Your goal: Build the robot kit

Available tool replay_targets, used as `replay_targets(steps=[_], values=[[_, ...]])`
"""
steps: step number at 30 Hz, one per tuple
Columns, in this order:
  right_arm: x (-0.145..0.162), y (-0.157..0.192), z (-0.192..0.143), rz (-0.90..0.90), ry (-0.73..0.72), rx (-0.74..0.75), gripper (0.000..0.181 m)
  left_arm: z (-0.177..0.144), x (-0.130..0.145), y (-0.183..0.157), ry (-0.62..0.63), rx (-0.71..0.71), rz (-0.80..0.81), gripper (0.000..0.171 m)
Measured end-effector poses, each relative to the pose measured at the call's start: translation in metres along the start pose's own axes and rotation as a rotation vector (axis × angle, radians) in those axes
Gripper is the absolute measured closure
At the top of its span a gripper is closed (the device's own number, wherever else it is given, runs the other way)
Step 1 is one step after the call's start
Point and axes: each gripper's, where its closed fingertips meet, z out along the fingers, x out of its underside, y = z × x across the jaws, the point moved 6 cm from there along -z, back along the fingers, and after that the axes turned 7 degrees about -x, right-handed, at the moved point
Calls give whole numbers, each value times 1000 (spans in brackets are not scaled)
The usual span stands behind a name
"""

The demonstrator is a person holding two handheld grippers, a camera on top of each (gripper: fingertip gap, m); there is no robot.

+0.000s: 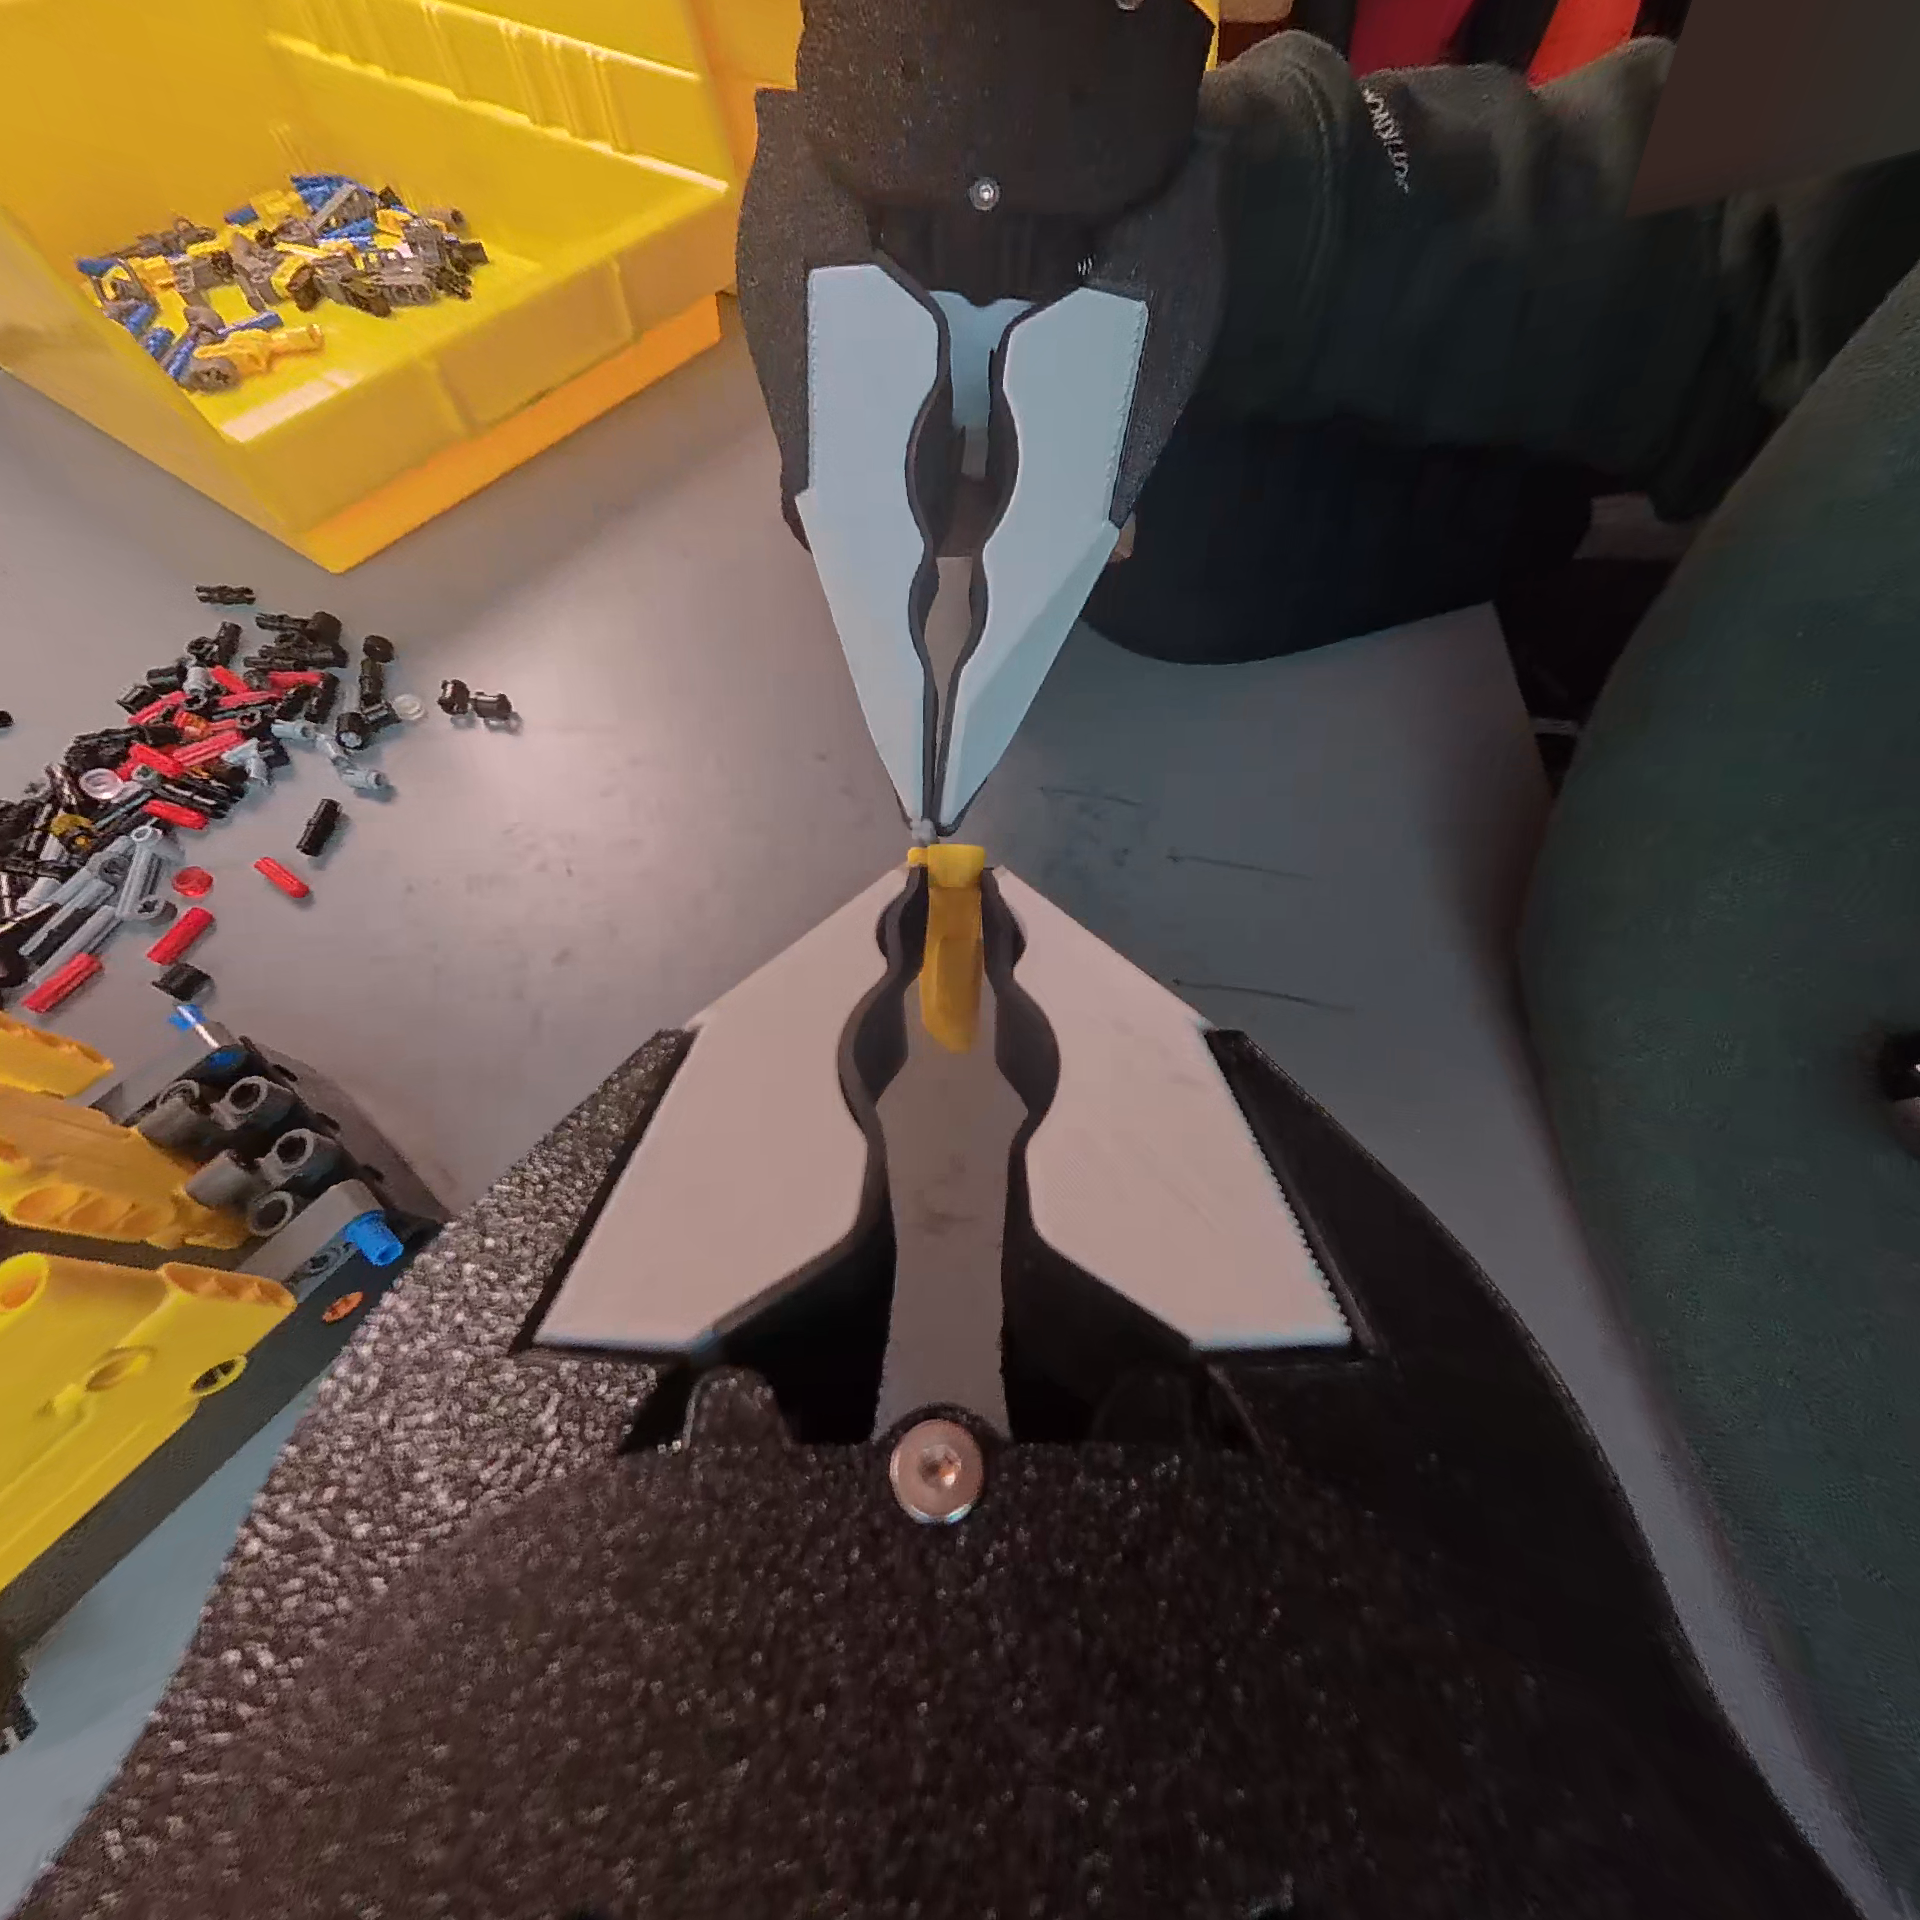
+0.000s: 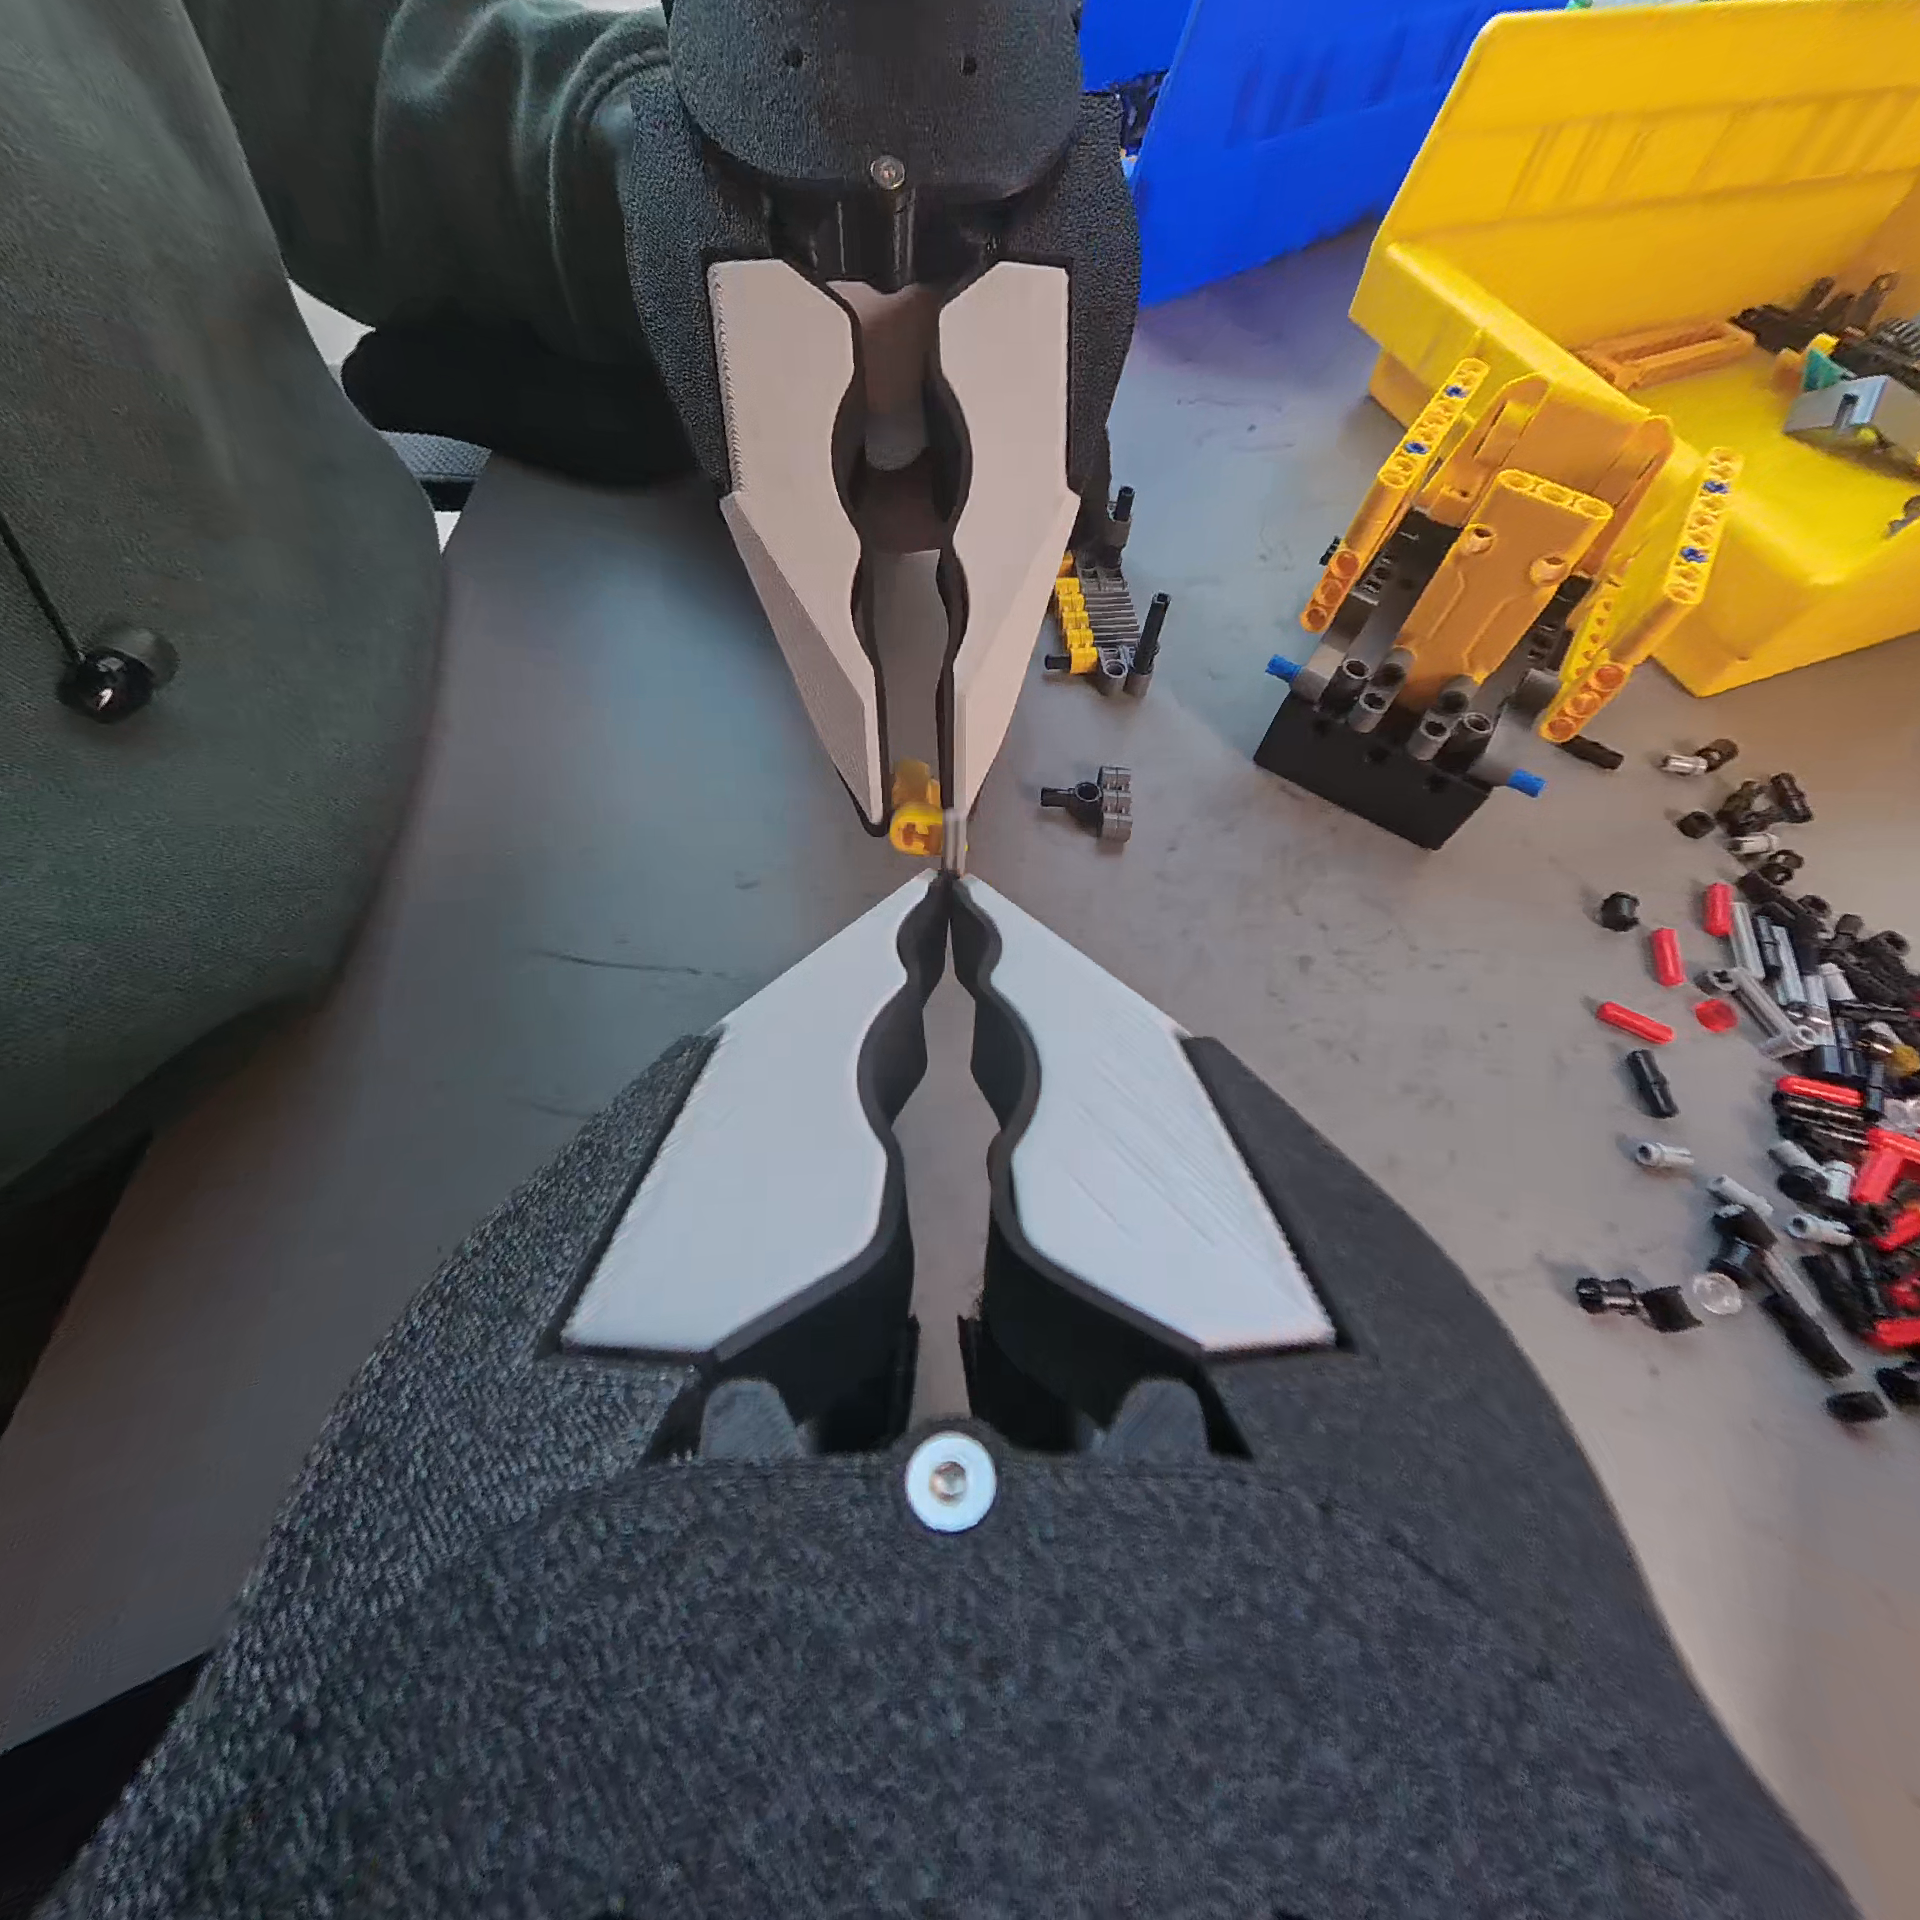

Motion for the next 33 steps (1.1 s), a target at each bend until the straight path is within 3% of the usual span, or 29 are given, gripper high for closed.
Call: replay_targets(steps=[5,10,13,19,24,25,29,33], values=[[4,1,4,-4,34,-9,181,2,4,0,24,-2,5,162],[16,-5,0,-25,140,59,181,9,27,5,211,-95,122,162],[21,-10,-13,5,182,79,169,14,32,2,259,-91,135,162],[36,-2,-31,77,296,34,159,13,32,2,261,-94,125,162],[45,2,-22,88,379,8,164,10,27,5,209,-80,67,157],[44,2,-21,102,369,0,178,9,26,6,197,-80,54,157],[38,6,-10,57,351,-29,179,7,17,5,133,-50,15,157],[11,10,2,-30,204,-11,179,8,9,-5,80,19,-13,154]])
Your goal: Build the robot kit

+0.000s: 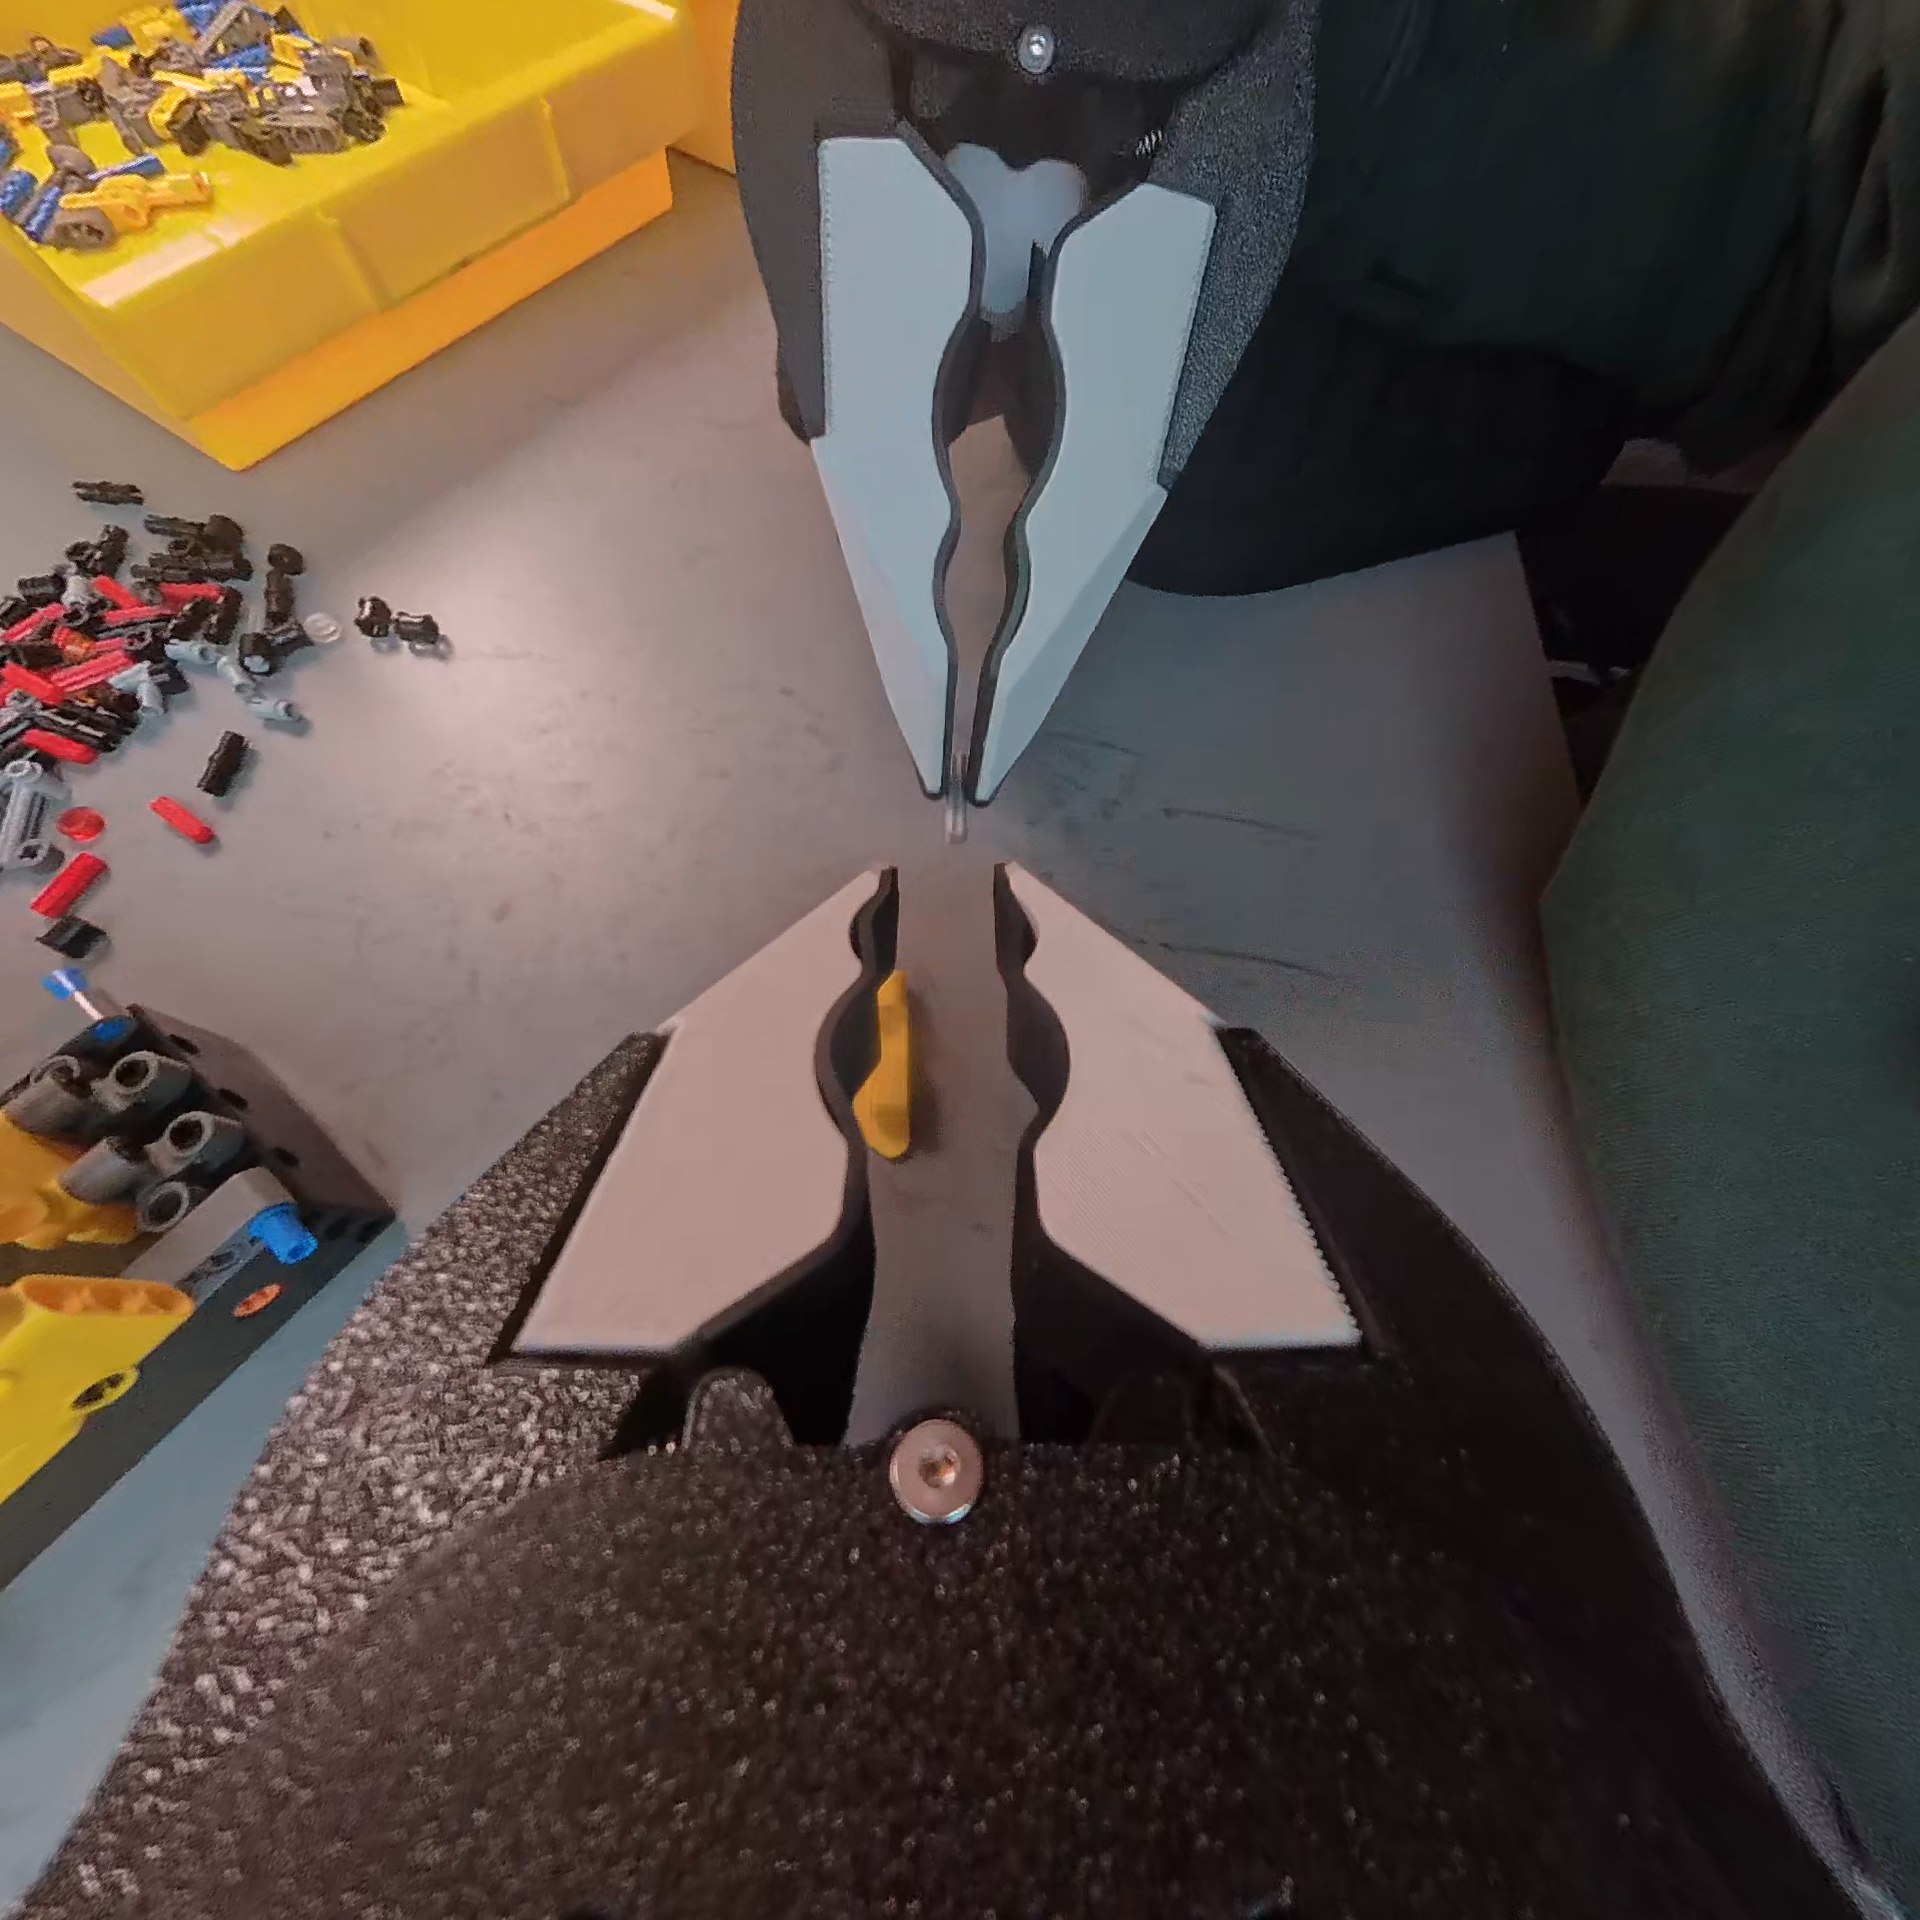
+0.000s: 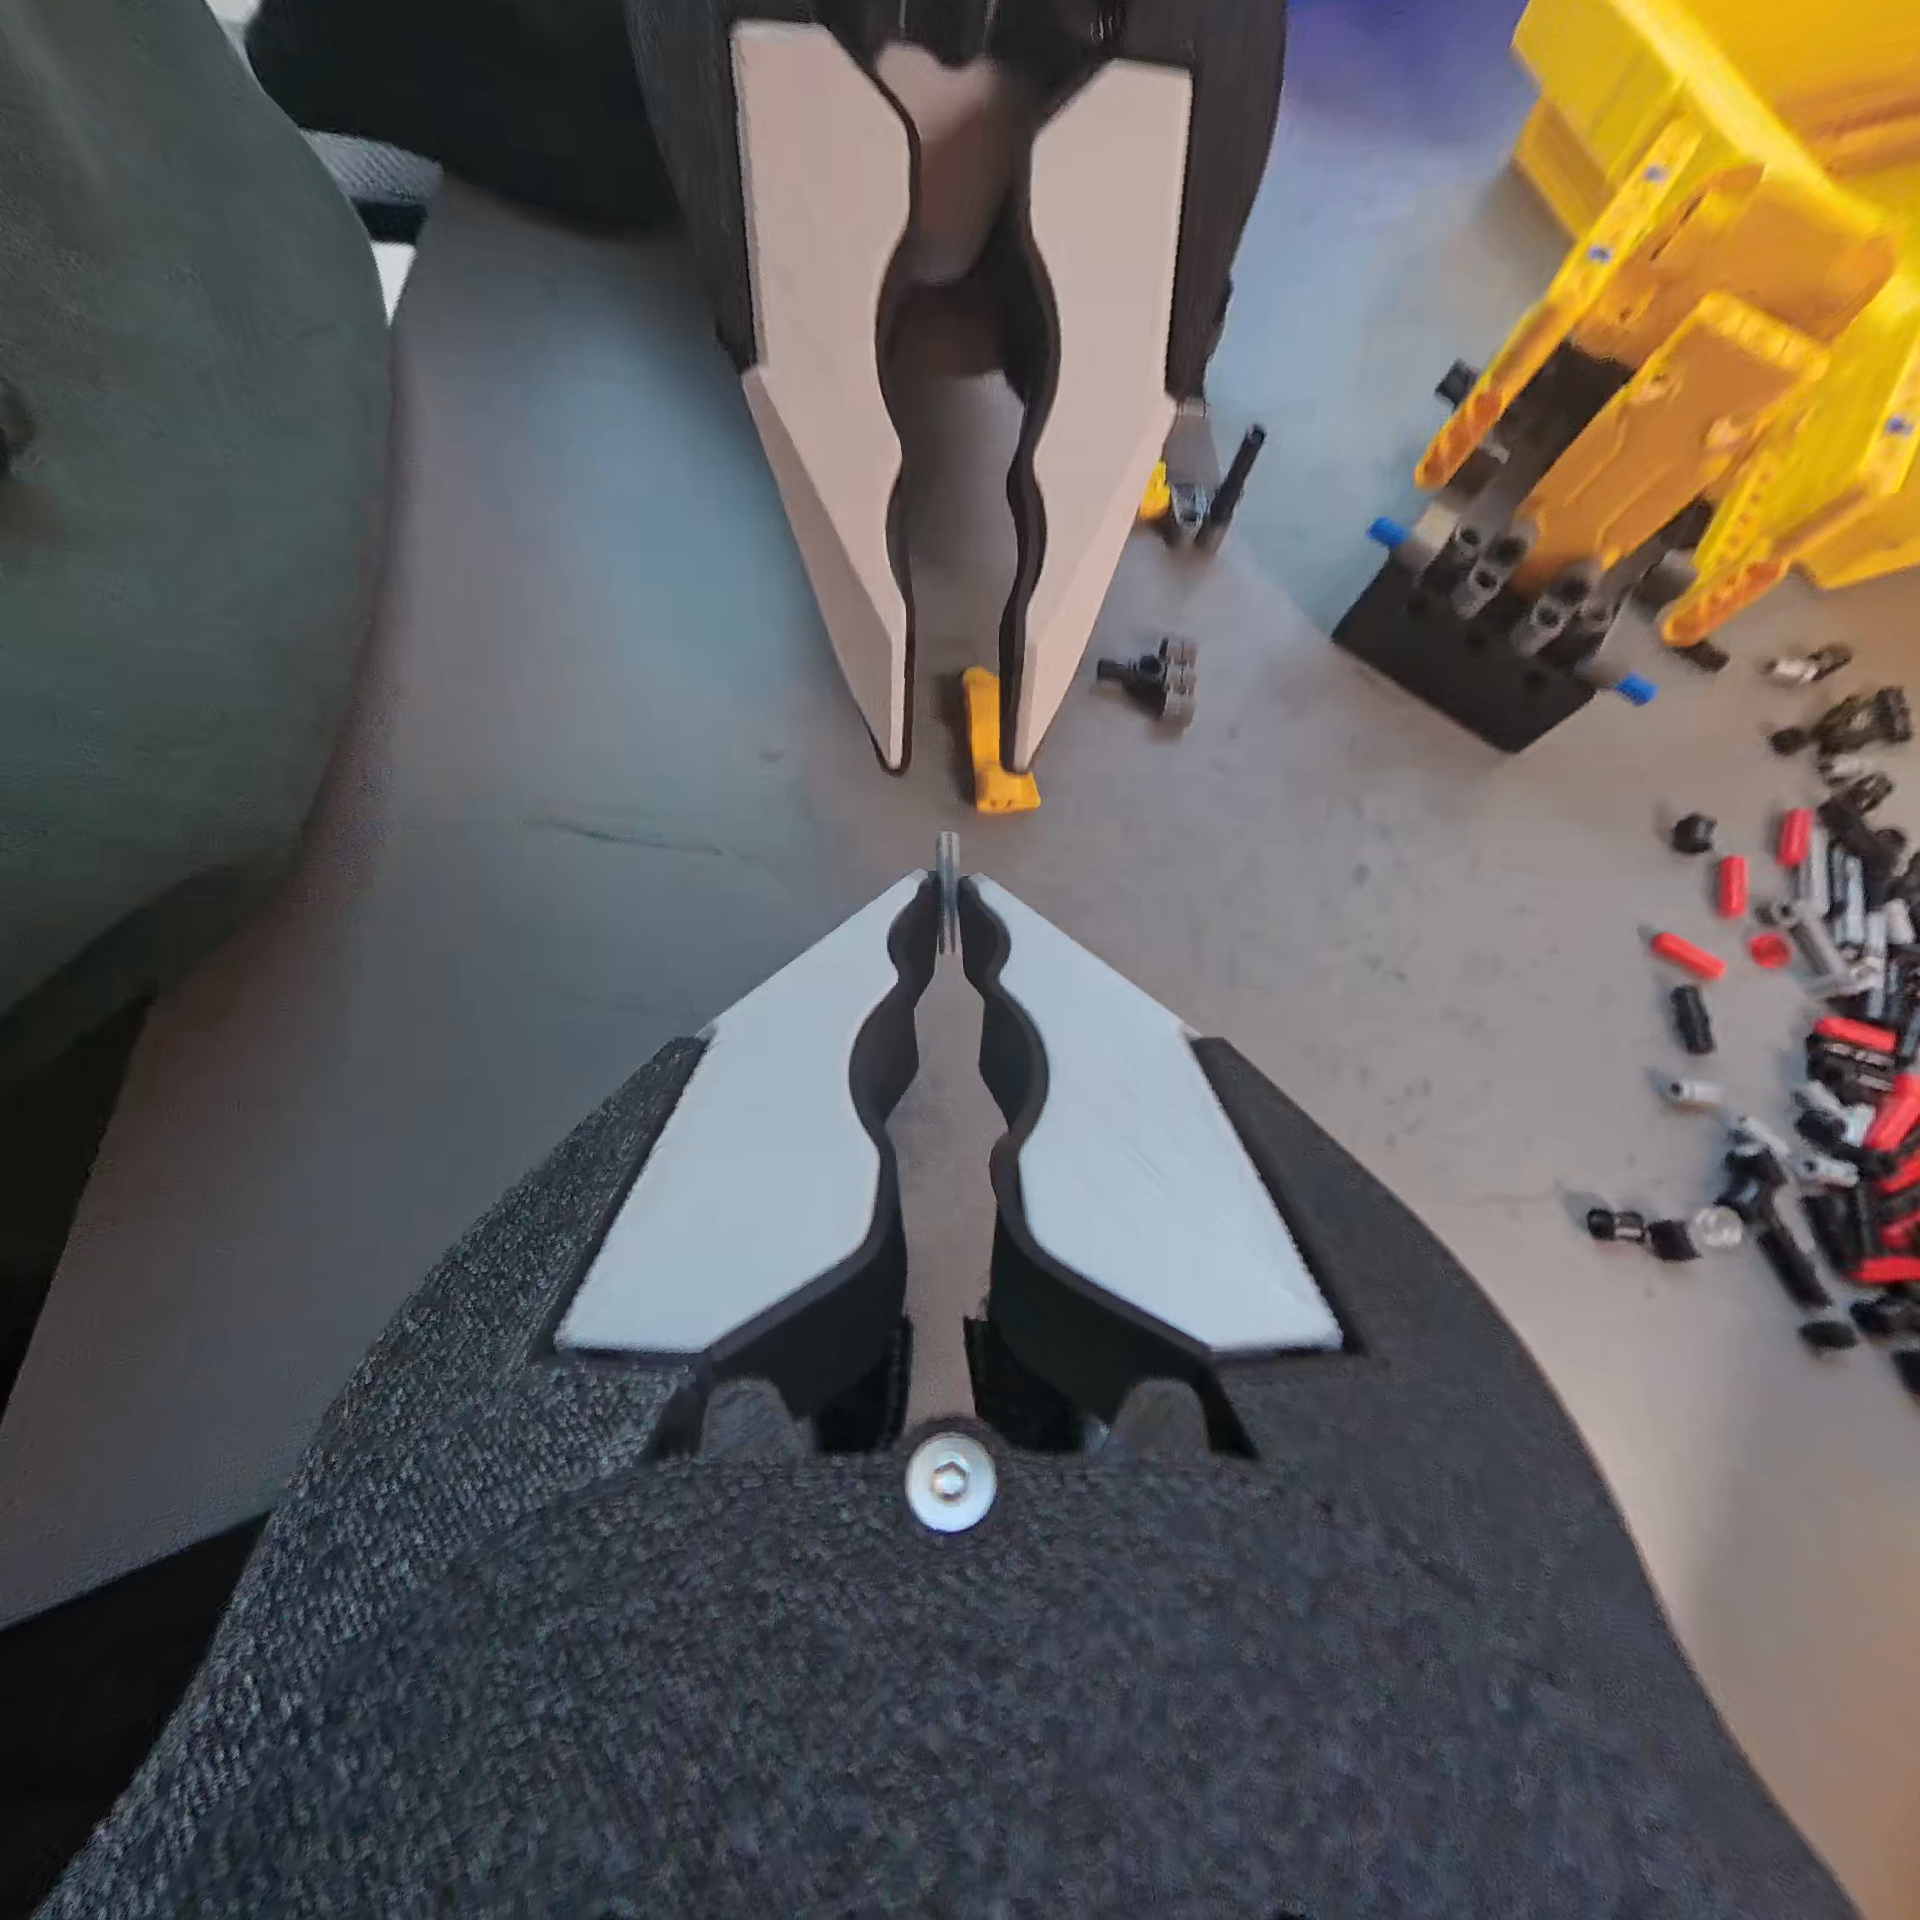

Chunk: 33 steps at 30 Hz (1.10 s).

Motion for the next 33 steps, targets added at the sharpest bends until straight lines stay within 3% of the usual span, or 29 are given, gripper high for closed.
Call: replay_targets(steps=[4,10,16,20,33], values=[[-18,7,5,-76,-50,18,179,-3,-3,-4,-26,47,-18,163],[-21,9,4,-90,-79,17,179,-6,-5,-6,-38,78,-27,168],[-38,12,-13,-152,-270,41,176,-25,-20,2,-197,281,-295,168],[-44,14,-15,-181,-301,67,177,-30,-24,3,-254,374,-394,169],[-51,18,-20,-212,-351,78,178,-30,-24,4,-279,474,-504,169]])
